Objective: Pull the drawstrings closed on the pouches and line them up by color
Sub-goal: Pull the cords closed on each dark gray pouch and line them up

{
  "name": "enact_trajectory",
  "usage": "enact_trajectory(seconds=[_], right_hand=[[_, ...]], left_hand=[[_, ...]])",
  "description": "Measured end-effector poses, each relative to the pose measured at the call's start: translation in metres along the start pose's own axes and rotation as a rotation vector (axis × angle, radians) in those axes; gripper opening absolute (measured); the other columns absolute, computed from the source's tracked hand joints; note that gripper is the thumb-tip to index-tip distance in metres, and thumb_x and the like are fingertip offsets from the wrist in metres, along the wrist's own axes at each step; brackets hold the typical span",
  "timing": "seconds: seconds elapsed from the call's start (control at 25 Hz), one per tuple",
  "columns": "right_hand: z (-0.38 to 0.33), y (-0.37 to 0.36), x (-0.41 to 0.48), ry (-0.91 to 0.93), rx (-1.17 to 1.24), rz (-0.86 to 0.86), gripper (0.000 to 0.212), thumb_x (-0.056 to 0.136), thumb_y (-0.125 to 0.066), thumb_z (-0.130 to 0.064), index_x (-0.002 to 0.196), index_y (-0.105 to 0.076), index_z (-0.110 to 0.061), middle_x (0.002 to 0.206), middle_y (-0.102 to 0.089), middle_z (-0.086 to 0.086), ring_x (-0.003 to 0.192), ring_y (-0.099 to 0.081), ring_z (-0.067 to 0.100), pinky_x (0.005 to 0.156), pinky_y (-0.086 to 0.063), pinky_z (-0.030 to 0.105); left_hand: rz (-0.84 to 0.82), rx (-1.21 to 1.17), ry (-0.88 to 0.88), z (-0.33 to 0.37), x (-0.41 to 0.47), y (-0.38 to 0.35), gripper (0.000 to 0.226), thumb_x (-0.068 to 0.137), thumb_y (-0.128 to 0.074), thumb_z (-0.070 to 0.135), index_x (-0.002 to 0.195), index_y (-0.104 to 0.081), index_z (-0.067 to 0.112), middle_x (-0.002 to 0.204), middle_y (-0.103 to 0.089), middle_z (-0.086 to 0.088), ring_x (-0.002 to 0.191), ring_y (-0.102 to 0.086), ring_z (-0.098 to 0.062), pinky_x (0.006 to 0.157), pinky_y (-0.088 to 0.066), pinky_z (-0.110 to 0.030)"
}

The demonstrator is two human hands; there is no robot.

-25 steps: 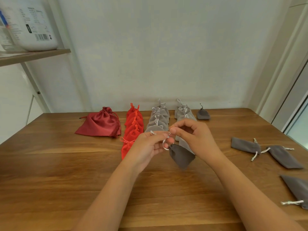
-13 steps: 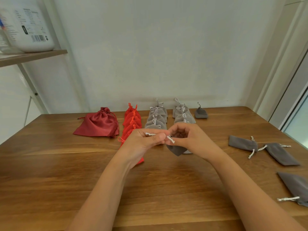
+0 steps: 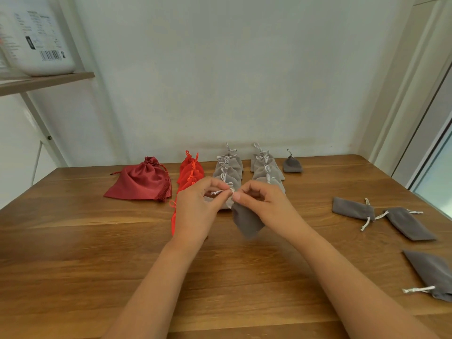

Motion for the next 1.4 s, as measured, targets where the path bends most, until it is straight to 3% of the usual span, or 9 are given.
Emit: enact_trajectory(seconds=[0.12,0.24,0.4,0.6,0.76,0.92,1.12,1.28,1.4], right_hand=[[0.006,-0.006,0.001,-0.058,0.048,-0.018,0.044,0.094,-0.053,-0.035,0.085,-0.07,0.004,0.064,-0.059,0.013,0.056,-0.047,0.008,0.053,-0.034,0.017],[0.014,-0.01,0.0,-0.151,0.246,-0.015,0.038,0.092,-0.053,-0.035,0.096,-0.074,-0.003,0.092,-0.073,0.017,0.079,-0.062,0.015,0.072,-0.046,0.022],[0.022,-0.009,-0.002,-0.222,0.51,0.03,0.032,0.092,-0.056,-0.028,0.102,-0.072,-0.002,0.101,-0.074,0.009,0.097,-0.068,0.014,0.081,-0.051,0.018],[0.03,0.025,0.001,-0.26,0.533,0.252,0.027,0.097,-0.05,-0.024,0.09,-0.07,-0.007,0.081,-0.073,0.004,0.072,-0.063,0.009,0.065,-0.05,0.016],[0.036,0.048,0.003,-0.256,0.685,0.338,0.029,0.1,-0.044,-0.023,0.077,-0.06,-0.014,0.065,-0.067,-0.003,0.062,-0.056,0.007,0.063,-0.044,0.019],[0.05,0.043,0.003,-0.298,0.881,0.411,0.029,0.1,-0.044,-0.022,0.077,-0.057,-0.012,0.056,-0.057,-0.003,0.059,-0.049,0.009,0.062,-0.041,0.021],[0.041,0.026,0.006,-0.203,0.793,0.234,0.03,0.1,-0.044,-0.025,0.076,-0.059,-0.013,0.056,-0.044,-0.005,0.054,-0.041,0.005,0.057,-0.038,0.017],[0.035,0.004,0.005,-0.165,0.719,0.107,0.028,0.099,-0.044,-0.024,0.079,-0.06,-0.01,0.055,-0.046,-0.005,0.06,-0.046,0.007,0.065,-0.041,0.019],[0.029,0.003,0.006,-0.142,0.72,0.076,0.019,0.092,-0.053,-0.02,0.091,-0.067,-0.008,0.064,-0.058,-0.002,0.066,-0.056,0.008,0.072,-0.049,0.02]], left_hand=[[0.056,-0.018,-0.038,0.001,0.0,0.006,0.007,0.076,-0.078,0.013,0.08,-0.073,0.015,0.077,-0.072,0.008,0.075,-0.065,-0.005,0.066,-0.046,-0.009],[0.074,0.011,-0.1,0.007,-0.001,0.006,0.006,0.075,-0.079,0.012,0.078,-0.073,0.012,0.076,-0.071,0.006,0.076,-0.064,-0.008,0.067,-0.044,-0.009],[0.012,0.018,-0.248,0.021,-0.004,-0.005,0.011,0.068,-0.081,0.005,0.075,-0.075,0.012,0.079,-0.068,0.011,0.081,-0.063,0.0,0.075,-0.043,-0.008],[-0.004,-0.008,-0.027,0.001,0.001,-0.002,0.008,0.073,-0.079,0.017,0.072,-0.074,0.023,0.064,-0.068,0.015,0.062,-0.061,0.005,0.064,-0.046,-0.009],[-0.266,0.052,0.118,-0.012,-0.003,-0.029,0.016,0.077,-0.077,0.024,0.064,-0.067,0.024,0.054,-0.065,0.005,0.048,-0.053,-0.002,0.056,-0.046,-0.018],[-0.391,0.049,0.096,-0.01,-0.007,-0.042,0.02,0.081,-0.072,0.026,0.065,-0.063,0.019,0.055,-0.062,0.008,0.051,-0.053,0.003,0.056,-0.042,-0.012],[-0.375,-0.131,0.065,-0.002,-0.01,-0.042,0.021,0.092,-0.058,0.017,0.073,-0.061,0.009,0.085,-0.067,0.009,0.056,-0.046,0.0,0.06,-0.039,-0.018],[-0.336,-0.549,0.293,-0.01,-0.013,-0.047,0.031,0.092,-0.054,0.018,0.089,-0.057,-0.012,0.074,-0.066,-0.01,0.047,-0.041,-0.008,0.047,-0.033,-0.016],[-0.285,-0.649,0.408,-0.021,-0.012,-0.044,0.022,0.079,-0.063,0.021,0.084,-0.067,0.0,0.072,-0.068,-0.003,0.05,-0.049,-0.006,0.048,-0.042,-0.015]])
Point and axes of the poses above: each hand's wrist, its own x-axis towards the middle knuckle, its own y-axis out of the back of the hand, z = x × y, the point moved 10 cm from there along x, towards the middle knuckle
